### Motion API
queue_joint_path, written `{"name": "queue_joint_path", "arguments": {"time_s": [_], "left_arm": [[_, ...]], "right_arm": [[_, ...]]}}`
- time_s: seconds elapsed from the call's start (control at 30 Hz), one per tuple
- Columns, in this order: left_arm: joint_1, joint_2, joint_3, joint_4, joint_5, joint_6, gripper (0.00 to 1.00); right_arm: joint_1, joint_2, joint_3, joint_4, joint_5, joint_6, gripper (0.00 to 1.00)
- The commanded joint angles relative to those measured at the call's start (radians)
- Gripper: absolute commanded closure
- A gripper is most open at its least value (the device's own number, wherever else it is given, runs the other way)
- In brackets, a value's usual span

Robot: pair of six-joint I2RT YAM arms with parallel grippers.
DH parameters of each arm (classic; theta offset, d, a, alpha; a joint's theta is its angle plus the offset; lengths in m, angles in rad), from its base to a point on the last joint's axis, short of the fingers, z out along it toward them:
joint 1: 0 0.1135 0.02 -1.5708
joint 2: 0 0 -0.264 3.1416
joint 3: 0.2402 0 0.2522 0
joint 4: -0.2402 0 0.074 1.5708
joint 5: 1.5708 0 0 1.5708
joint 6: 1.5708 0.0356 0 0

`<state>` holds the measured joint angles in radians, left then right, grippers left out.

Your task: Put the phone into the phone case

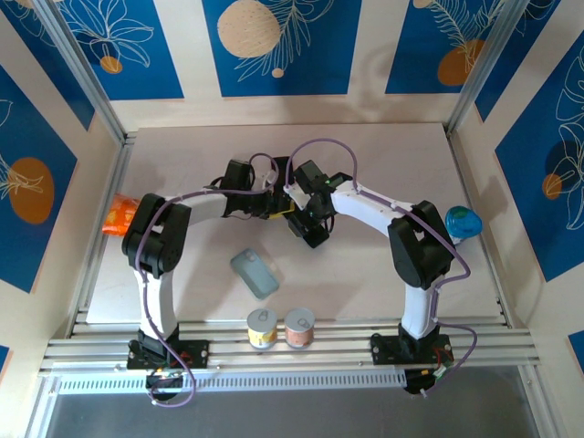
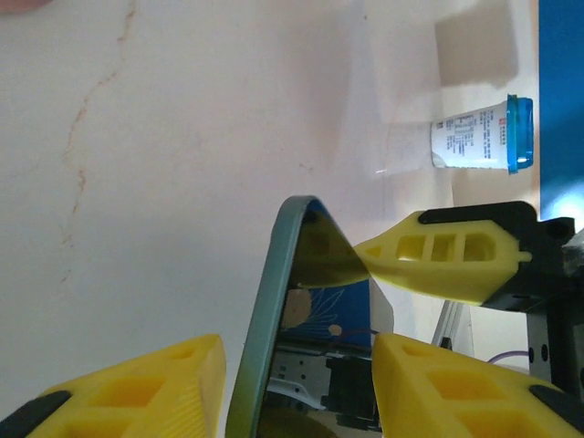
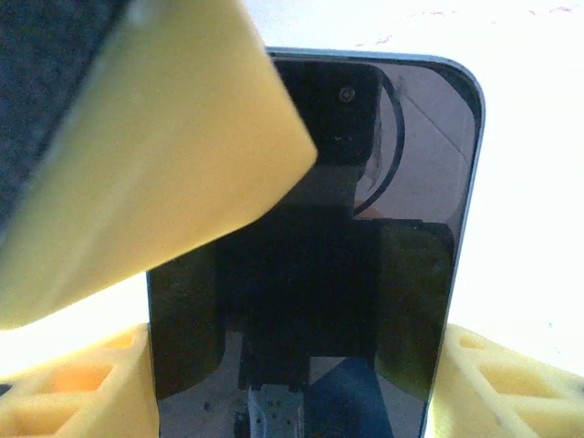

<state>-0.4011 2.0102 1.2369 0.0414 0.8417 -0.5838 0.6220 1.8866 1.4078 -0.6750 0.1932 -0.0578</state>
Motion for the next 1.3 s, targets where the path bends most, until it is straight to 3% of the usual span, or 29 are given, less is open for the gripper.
{"name": "queue_joint_path", "arguments": {"time_s": [0.0, 0.4, 0.67, 0.87, 1.03, 1.17, 1.27], "left_arm": [[0.007, 0.02, -0.014, 0.057, 0.043, -0.025, 0.53], [0.002, 0.028, -0.033, 0.055, 0.06, -0.025, 0.55], [-0.004, 0.032, -0.022, 0.06, 0.071, -0.03, 0.63], [-0.008, 0.036, -0.022, 0.084, 0.077, -0.045, 0.76], [-0.013, 0.026, -0.021, 0.08, 0.071, -0.041, 0.98], [-0.015, 0.011, -0.033, 0.083, 0.058, -0.043, 1.0], [-0.015, -0.01, -0.045, 0.108, 0.041, -0.07, 1.0]], "right_arm": [[0.008, -0.053, 0.044, -0.014, -0.032, 0.016, 0.45], [0.01, -0.043, 0.071, -0.018, -0.029, 0.016, 0.45], [0.016, -0.04, 0.085, -0.027, -0.026, 0.017, 0.45], [0.018, -0.043, 0.087, -0.033, -0.029, 0.018, 0.45], [0.019, -0.043, 0.081, -0.034, -0.029, 0.021, 0.45], [0.019, -0.049, 0.065, -0.023, -0.029, 0.028, 0.45], [0.011, -0.066, 0.043, -0.014, -0.06, 0.054, 0.19]]}}
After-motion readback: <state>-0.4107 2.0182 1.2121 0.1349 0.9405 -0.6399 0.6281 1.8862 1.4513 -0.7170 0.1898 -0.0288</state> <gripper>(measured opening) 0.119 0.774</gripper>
